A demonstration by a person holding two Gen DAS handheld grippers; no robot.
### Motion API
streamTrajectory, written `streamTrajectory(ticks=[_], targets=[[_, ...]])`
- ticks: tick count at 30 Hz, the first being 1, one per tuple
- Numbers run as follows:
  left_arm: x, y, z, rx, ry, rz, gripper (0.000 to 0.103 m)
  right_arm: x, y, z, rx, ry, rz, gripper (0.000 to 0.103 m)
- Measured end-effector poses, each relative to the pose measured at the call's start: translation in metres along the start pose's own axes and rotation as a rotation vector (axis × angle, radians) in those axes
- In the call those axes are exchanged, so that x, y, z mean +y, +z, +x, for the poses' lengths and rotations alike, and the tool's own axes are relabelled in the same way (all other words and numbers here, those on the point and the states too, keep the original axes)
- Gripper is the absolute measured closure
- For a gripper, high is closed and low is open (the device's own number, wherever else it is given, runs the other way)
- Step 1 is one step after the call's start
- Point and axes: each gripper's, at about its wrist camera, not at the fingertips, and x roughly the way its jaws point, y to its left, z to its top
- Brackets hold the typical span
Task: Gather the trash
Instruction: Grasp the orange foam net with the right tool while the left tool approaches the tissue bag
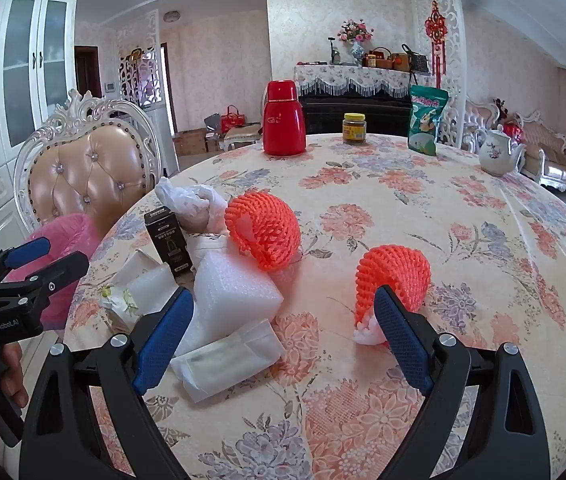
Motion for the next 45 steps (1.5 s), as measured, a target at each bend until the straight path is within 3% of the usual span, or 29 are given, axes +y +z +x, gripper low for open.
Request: streamTrajectory(ticks=[13,21,32,37,45], targets=[[0.002,0.000,0.003,0.019,-0.006,-0.010,0.004,-0.009,-0.005,0.001,0.010,-0.041,0.008,0.017],[0.007,-0.009,0.016,0.068,-0.005,-0.025,0.004,-0.051,-0.012,0.024,0.089,-0.096,0.096,0.017],[0.006,-0.009,0.042,0.119,-0.042,-0.020,0.005,-0.082,0.004,0.065,0.175,-0.150,0.102,0.017],[-0.005,-0.004,0.052,0.136,-0.091,-0.003,0.018,-0.086,0.006,0.085,0.229,-0.139,0.105,0.018],[-0.018,-0.006,0.070,0.192,-0.135,0.019,0.032,-0.089,0.003,0.109,0.303,-0.131,0.107,0.036]])
